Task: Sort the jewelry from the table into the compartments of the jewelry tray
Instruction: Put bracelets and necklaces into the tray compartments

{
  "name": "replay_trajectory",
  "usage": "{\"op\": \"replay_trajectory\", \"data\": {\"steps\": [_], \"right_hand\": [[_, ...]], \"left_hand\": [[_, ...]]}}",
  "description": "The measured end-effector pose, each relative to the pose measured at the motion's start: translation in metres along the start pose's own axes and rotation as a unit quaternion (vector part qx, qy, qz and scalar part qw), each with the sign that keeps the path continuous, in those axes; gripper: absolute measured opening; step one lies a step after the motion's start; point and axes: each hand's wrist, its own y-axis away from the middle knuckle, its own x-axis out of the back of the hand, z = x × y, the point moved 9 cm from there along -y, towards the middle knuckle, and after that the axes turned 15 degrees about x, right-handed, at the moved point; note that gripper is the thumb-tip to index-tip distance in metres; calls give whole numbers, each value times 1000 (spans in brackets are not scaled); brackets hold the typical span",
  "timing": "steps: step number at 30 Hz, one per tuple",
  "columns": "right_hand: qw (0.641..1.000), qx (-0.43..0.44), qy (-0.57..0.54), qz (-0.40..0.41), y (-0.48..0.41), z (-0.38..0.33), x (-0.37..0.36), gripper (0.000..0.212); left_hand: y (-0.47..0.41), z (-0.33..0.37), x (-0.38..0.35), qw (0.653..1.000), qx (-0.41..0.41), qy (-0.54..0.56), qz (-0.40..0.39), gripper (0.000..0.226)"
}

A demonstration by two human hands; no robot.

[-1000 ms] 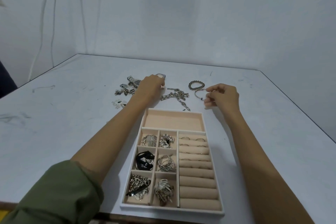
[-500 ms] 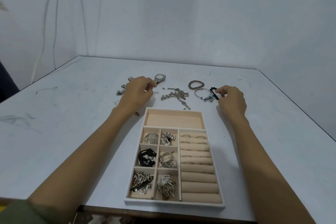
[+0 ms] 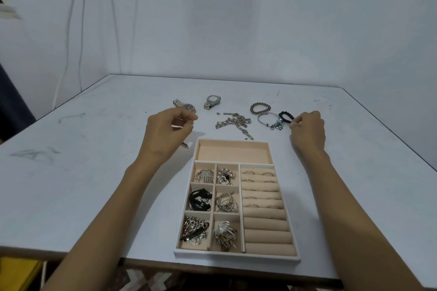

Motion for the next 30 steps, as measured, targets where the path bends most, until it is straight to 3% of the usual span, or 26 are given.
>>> {"op": "replay_trajectory", "data": {"steps": [3, 6, 11, 13, 15, 18, 24, 30], "right_hand": [[987, -36, -142, 65, -2, 3, 7, 14], [947, -64, -298, 102, -8, -4, 17, 13], [806, -71, -581, 88, -6, -35, 24, 8], [742, -68, -662, 82, -3, -50, 26, 7], [701, -74, -706, 67, 2, -65, 26, 7], [700, -77, -709, 36, 9, -85, 22, 13], [736, -54, -674, -23, 23, -113, 17, 14], [726, -23, -681, -86, 46, -136, 18, 12]], "left_hand": [[10, 0, 5, 1000, 10, 29, 0, 18], [17, -1, 8, 999, 17, 49, -3, 17], [30, -1, 12, 996, 24, 88, -8, 15], [35, -2, 13, 994, 27, 107, -10, 15], [41, -2, 14, 993, 24, 114, -16, 15], [49, -1, 12, 995, 12, 99, -26, 13], [62, 1, 7, 994, -1, 99, -54, 15], [74, 9, 3, 991, -16, 103, -87, 9]]}}
